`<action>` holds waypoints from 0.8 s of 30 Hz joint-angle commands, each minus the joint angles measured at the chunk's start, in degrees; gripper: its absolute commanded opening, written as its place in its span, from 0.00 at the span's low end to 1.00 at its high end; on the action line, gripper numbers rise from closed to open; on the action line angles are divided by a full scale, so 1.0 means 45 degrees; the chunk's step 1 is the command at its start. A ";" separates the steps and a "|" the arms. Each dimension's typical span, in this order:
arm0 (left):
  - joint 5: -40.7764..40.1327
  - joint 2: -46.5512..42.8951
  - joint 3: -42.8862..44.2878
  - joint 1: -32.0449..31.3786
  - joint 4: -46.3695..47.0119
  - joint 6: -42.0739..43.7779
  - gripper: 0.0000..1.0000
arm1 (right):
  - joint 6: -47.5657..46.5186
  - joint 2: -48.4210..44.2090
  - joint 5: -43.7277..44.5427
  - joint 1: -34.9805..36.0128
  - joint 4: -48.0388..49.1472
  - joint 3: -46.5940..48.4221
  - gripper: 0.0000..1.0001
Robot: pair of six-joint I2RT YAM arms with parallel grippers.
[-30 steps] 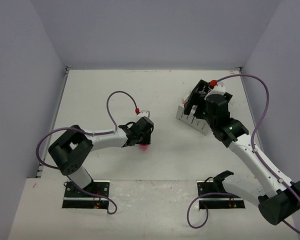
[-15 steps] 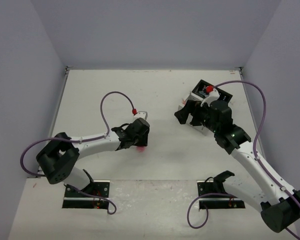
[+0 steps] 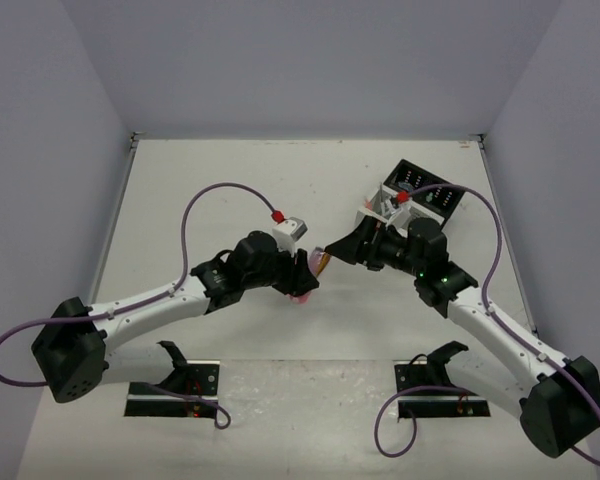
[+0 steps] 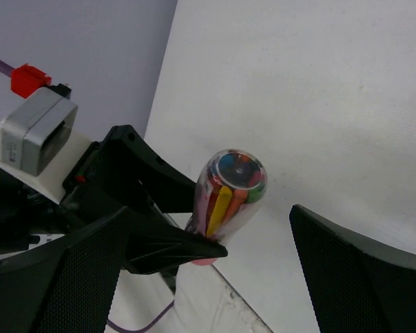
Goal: Sort the stationery into containers
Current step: Pick up the stationery from the center of the board, then place the stationery in the storage box.
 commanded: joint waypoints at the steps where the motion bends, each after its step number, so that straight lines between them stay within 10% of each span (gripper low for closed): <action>1: 0.2128 -0.0800 -0.0293 -0.0052 0.2124 0.0443 0.00 | 0.2053 0.0367 -0.0888 0.0371 0.2263 -0.0525 0.99; 9: 0.2636 -0.0722 -0.0371 -0.0071 0.2709 0.0248 0.00 | 0.2655 0.1749 -0.1006 0.1635 0.3448 -0.0389 0.96; 14: 0.2123 -0.0741 -0.0405 -0.0066 0.2435 0.0345 0.00 | 0.3332 0.1825 -0.1408 0.1636 0.4862 -0.1039 0.53; 17: 0.1792 -0.0678 -0.0313 -0.0052 0.2217 0.0369 0.00 | 0.3411 0.1762 -0.1452 0.1636 0.5024 -0.1132 0.00; 22: 0.1054 -0.0638 0.0039 -0.0052 0.1615 0.0404 0.00 | 0.3526 0.1362 -0.1281 0.1636 0.4980 -0.1249 0.00; 24: 0.0741 -0.0705 0.0154 -0.0052 0.1402 0.0402 0.20 | 0.3780 0.0871 -0.0864 0.1616 0.5162 -0.1508 0.00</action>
